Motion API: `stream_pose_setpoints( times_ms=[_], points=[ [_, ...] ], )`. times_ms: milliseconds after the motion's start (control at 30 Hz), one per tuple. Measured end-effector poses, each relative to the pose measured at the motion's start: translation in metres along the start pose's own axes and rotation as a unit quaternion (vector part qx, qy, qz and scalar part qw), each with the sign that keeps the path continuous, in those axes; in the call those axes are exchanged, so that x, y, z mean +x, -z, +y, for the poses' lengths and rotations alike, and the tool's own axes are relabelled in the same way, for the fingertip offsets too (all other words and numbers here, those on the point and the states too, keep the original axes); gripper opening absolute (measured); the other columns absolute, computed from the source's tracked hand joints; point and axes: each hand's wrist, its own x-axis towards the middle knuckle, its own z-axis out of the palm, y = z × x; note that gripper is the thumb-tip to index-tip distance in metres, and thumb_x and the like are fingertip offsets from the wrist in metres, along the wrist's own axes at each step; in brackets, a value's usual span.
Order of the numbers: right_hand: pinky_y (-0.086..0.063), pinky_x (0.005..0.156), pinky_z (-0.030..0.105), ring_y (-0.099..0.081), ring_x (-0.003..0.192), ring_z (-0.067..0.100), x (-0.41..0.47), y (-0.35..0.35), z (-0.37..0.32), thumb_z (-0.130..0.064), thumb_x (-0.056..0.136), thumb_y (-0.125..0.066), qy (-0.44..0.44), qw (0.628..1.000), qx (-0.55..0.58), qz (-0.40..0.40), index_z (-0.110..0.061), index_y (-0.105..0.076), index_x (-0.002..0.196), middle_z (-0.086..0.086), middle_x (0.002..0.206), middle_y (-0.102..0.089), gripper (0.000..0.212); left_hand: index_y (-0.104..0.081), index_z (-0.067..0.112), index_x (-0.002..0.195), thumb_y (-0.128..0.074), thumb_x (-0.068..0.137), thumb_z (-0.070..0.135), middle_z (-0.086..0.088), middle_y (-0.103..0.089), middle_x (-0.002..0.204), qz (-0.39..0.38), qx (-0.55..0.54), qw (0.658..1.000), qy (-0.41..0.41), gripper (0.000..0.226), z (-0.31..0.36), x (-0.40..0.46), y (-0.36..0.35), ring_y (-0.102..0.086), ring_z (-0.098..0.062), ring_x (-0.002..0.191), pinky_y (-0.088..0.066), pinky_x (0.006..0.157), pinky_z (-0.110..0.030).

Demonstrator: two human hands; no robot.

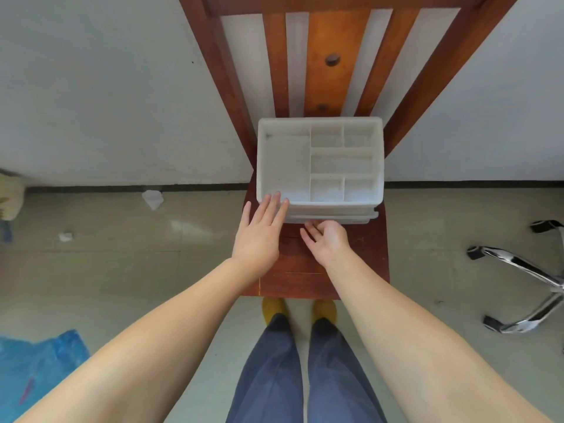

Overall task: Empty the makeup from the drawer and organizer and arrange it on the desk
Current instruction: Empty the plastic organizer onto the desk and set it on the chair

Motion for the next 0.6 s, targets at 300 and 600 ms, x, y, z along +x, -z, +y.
stream_pose_setpoints(
  times_ms=[300,600],
  points=[
    [-0.046,0.087,0.040,-0.056,0.102,0.027,-0.025,0.062,0.057,0.008,0.093,-0.022,-0.035,0.999,-0.008,0.017,0.002,-0.040,0.133,0.012,0.098,-0.059,0.044,0.008,0.018,0.150,-0.041,0.087,-0.001,-0.003,0.012,0.158,-0.011,-0.021,1.000,0.002,0.082,0.000,0.000,0.004,0.012,-0.019,0.145,0.012,0.114,-0.043],
    [-0.054,0.068,0.023,-0.067,0.081,0.013,-0.056,0.065,0.011,-0.013,0.098,-0.036,-0.049,0.823,-0.557,-0.100,-0.006,-0.057,0.118,0.005,0.102,-0.067,0.030,-0.058,0.002,0.118,-0.049,0.075,0.000,-0.017,-0.057,0.123,0.074,-0.082,0.986,-0.124,0.044,-0.002,-0.007,-0.013,-0.056,-0.037,0.107,-0.046,0.088,-0.045]
  ],
)
